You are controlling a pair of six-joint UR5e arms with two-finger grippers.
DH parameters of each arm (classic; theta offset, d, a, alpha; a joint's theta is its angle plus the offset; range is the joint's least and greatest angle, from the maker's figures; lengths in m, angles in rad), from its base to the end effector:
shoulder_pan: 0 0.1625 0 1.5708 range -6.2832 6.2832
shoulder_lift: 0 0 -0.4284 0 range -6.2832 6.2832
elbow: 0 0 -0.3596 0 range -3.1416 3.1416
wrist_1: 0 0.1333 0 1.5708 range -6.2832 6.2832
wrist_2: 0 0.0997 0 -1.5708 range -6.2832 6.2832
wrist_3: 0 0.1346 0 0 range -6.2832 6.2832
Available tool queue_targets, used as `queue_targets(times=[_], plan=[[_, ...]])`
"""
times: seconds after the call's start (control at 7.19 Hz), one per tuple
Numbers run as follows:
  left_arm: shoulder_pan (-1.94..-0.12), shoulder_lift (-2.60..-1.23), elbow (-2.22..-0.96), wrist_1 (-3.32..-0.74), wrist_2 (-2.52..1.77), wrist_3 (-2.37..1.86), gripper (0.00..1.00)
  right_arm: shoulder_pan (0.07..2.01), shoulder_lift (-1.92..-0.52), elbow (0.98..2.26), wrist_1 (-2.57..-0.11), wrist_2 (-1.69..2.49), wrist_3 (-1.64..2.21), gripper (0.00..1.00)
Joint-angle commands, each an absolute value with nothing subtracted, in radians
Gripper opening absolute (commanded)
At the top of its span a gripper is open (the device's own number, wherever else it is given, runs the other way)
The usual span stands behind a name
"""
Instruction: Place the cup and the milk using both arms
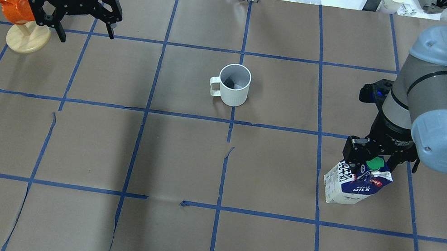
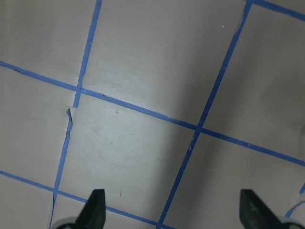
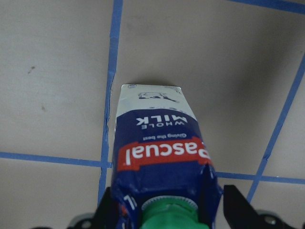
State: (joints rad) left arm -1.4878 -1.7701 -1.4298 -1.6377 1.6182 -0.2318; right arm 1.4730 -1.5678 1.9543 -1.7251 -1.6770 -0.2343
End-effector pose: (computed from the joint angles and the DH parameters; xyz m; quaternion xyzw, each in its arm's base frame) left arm -0.0829 -0.5346 0.4156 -0.1549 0.9857 0.0606 0.0282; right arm 0.0794 -0.4103 0.3022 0.0738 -0.9891 -0.1228 0.0329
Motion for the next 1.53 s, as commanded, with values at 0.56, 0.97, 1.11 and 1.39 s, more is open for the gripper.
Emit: queue_targets(times=[0.56,0.97,1.11,1.39], plan=[[-1.493,-1.652,-1.580,-1.585,1.615,-0.232,1.00,1.473,-1.574,1.912,-1.657,-1.669,-0.247,0.28],[-1.496,-1.666,-1.580,-1.548,1.606,-0.216,1.00,1.473,-1.533,1.797,-1.667,-1.658,-0.238,0.19],[-1.496,-1.667,-1.571,-1.543,1.603,-0.172,1.00,1.476,-1.457,1.690,-1.666,-1.643,-0.236,0.19],[-1.494,-1.654,-1.566,-1.546,1.583,-0.109,1.00,1.506,-1.286,1.460,-1.664,-1.577,-0.218,0.20]])
